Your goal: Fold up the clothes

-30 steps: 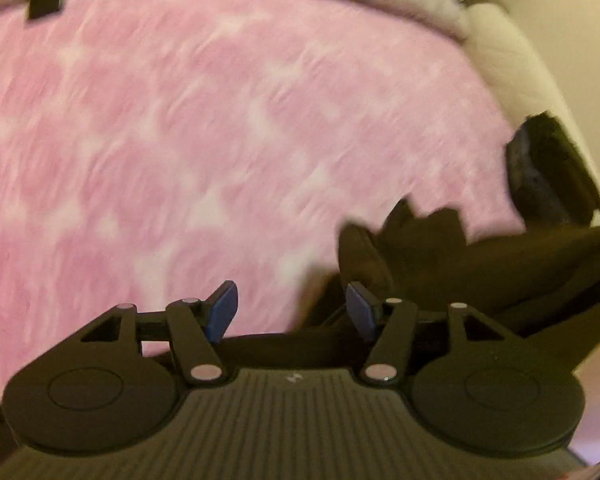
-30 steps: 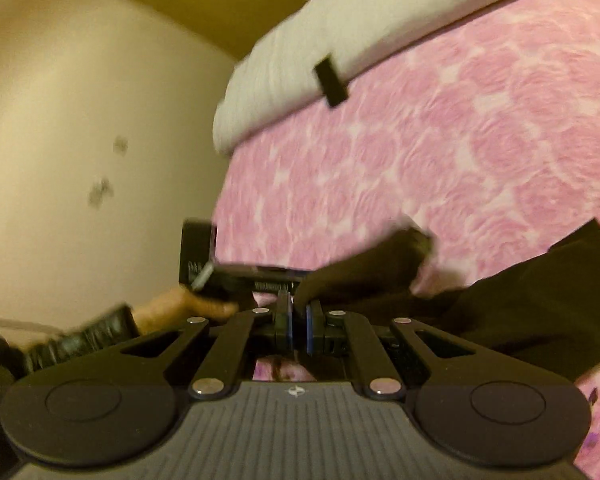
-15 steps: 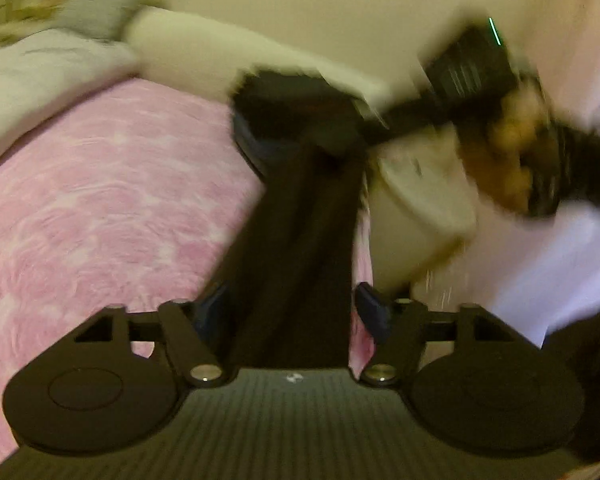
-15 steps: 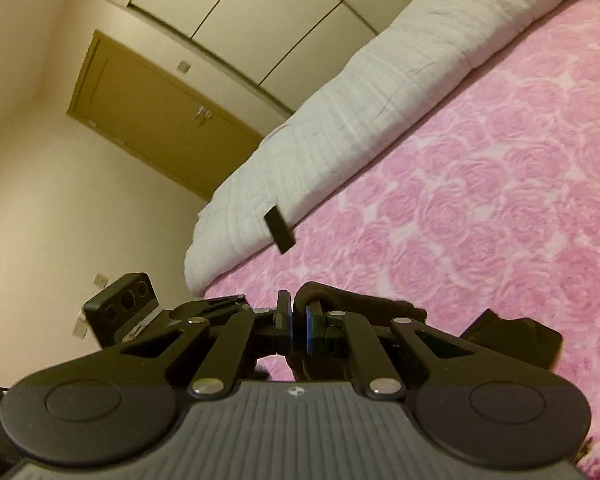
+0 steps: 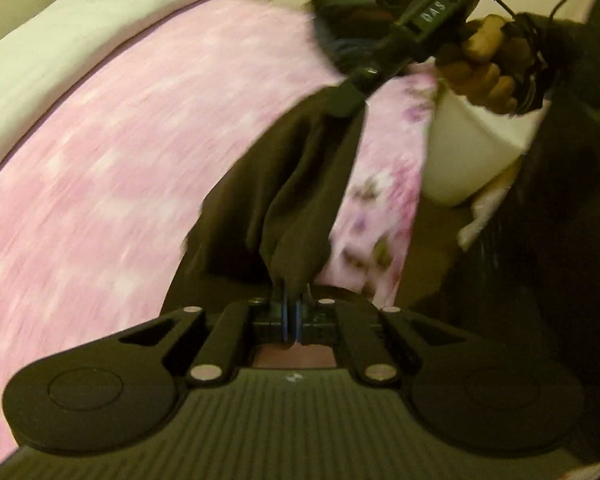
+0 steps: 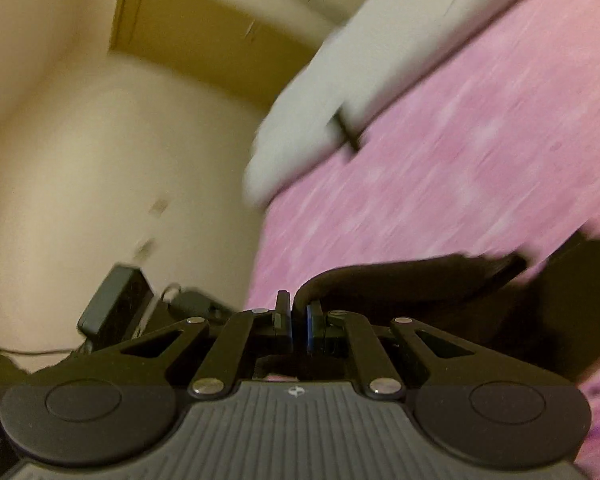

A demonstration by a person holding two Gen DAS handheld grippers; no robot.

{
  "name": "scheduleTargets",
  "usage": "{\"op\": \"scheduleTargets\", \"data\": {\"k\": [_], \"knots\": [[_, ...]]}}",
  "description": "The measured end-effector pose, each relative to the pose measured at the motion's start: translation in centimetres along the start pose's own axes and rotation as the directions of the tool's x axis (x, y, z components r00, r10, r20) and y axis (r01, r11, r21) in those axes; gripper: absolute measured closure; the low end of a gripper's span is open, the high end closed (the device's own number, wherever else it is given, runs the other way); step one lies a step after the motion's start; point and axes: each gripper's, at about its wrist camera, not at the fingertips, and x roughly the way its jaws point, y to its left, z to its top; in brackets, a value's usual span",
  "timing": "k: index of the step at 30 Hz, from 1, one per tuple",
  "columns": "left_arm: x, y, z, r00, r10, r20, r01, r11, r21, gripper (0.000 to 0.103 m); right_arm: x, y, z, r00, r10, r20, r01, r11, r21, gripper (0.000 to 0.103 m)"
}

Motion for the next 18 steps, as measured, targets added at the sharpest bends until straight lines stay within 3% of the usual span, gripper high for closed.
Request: {"op": "scheduleTargets", "data": {"k": [3,6,7,9,12,15,16,18], "knots": [[-4.3,-0.1,-5.0,0.992,0.11,-0.064,-0.118,0.984,-0.137,0.103,4.8,0.8,-0.4,0.983,0.081,-0.168,-0.085,0.996,-0.02,0.08],[-7.7,0.4,-9.8,0.97,0.211,-0.121,-0.236,0.935,-0.266,0.103,7.7,1.4,0.4,0.963,0.098,-0.253,-0.124,0.989,-0.086,0.072],[-8.6,0.9,-11.4,0.959,0.245,-0.141,-0.278,0.913,-0.298,0.103,8.4,1.4,0.8,0.96,0.069,-0.27,-0.109,0.985,-0.134,0.069],[-10.2,2.0,-15.0,0.933,0.314,-0.174,-0.358,0.856,-0.374,0.103,10.1,1.1,1.4,0.953,-0.063,-0.295,-0.022,0.961,-0.275,0.061],[-10.9,3.8,-19.4,0.912,0.356,-0.202,-0.41,0.786,-0.463,0.103,13.3,-0.4,1.4,0.912,-0.302,-0.277,0.129,0.853,-0.507,0.059],[-9.7,6.5,-22.4,0.924,0.349,-0.155,-0.373,0.737,-0.563,0.103,16.6,-2.9,1.7,0.849,-0.462,-0.258,0.224,0.755,-0.617,0.059],[-8.9,7.4,-22.8,0.932,0.341,-0.124,-0.344,0.724,-0.597,0.103,17.7,-3.7,1.7,0.83,-0.493,-0.261,0.24,0.738,-0.631,0.059],[-6.7,9.0,-23.4,0.944,0.322,-0.066,-0.287,0.709,-0.644,0.099,18.6,-4.3,2.2,0.813,-0.524,-0.254,0.261,0.718,-0.646,0.059]]}}
